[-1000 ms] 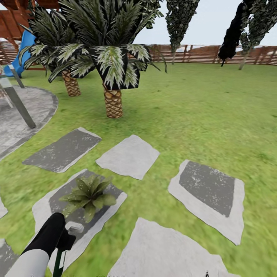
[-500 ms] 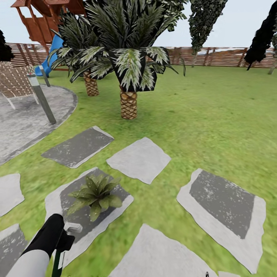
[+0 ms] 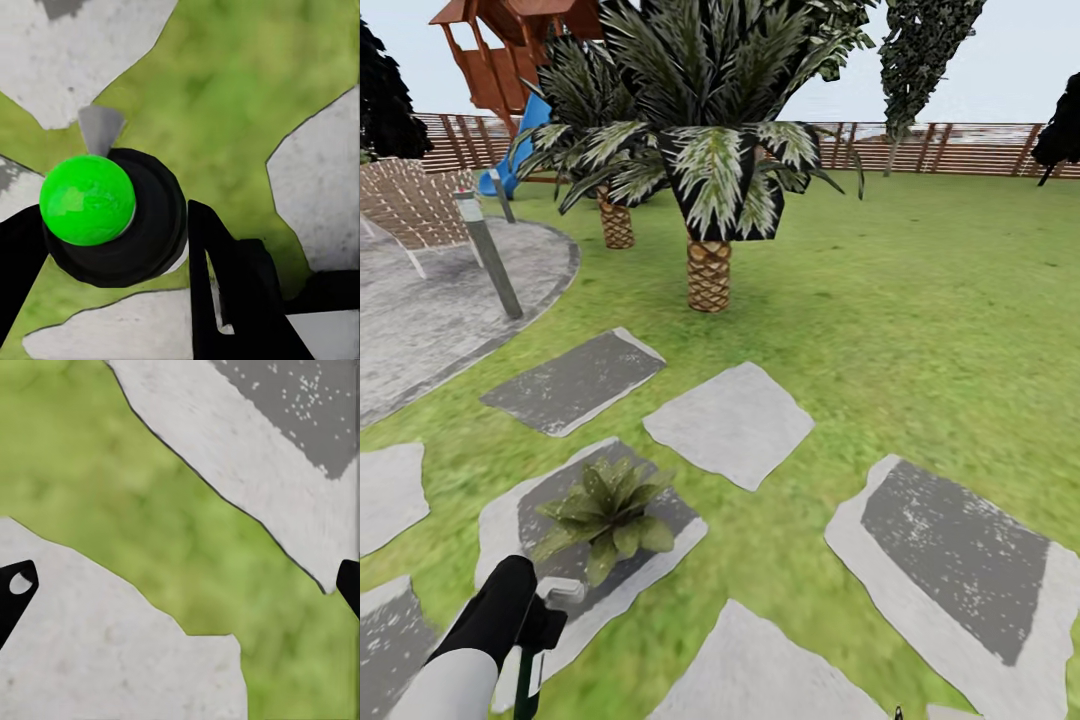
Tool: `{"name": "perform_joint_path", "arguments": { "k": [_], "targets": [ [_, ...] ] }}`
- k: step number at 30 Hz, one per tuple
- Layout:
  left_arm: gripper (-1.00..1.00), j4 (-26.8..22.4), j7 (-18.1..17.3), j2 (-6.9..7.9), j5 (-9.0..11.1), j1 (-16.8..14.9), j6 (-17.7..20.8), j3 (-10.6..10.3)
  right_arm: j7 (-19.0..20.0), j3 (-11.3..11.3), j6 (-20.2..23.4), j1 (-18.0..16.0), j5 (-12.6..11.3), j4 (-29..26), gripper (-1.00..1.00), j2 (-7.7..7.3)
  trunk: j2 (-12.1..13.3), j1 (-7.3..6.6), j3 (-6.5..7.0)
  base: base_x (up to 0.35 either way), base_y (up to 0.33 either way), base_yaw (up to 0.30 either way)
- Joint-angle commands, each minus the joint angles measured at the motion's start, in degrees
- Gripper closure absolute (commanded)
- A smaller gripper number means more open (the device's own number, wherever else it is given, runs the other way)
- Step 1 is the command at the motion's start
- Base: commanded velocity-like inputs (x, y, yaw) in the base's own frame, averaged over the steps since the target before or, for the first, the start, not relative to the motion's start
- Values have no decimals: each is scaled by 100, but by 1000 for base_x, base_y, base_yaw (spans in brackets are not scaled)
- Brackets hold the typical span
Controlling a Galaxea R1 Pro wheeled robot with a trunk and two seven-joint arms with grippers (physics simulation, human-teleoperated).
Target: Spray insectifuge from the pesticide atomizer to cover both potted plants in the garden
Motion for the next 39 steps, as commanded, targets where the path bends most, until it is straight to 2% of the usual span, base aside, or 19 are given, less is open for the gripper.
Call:
{"name": "perform_joint_path", "arguments": {
  "k": [1, 5, 11, 25, 32, 39],
  "targets": [
    [100, -8, -58, -2, -41, -6, -10, 16, -21, -33, -16, -5, 60, 10, -100, 1, -2, 1, -5, 222, -210, 1],
    [100, -4, -51, -1, 3, -4, -245, 22, -21, -33, -17, -6, 60, 10, -100, 1, -2, 1, -5, 232, -202, 0],
    [100, 0, -50, -1, 8, -7, -298, 31, -29, -33, -16, -6, 60, 10, -100, 1, -2, 1, -5, 240, -196, 18],
    [100, -41, -49, 13, 8, -5, -292, 69, -30, -33, -17, -6, 60, 10, -100, 10, -2, 1, -5, 42, -253, 256],
    [100, -81, -49, 13, 8, -6, -299, 87, -30, -33, -17, -7, 60, 10, -100, 10, -2, 1, -5, 73, -88, 56],
    [100, -79, -49, 16, 0, -5, -300, 57, -30, -33, -17, -7, 60, 10, -100, 18, -2, 1, -5, 68, -19, 241]
  ]
}}
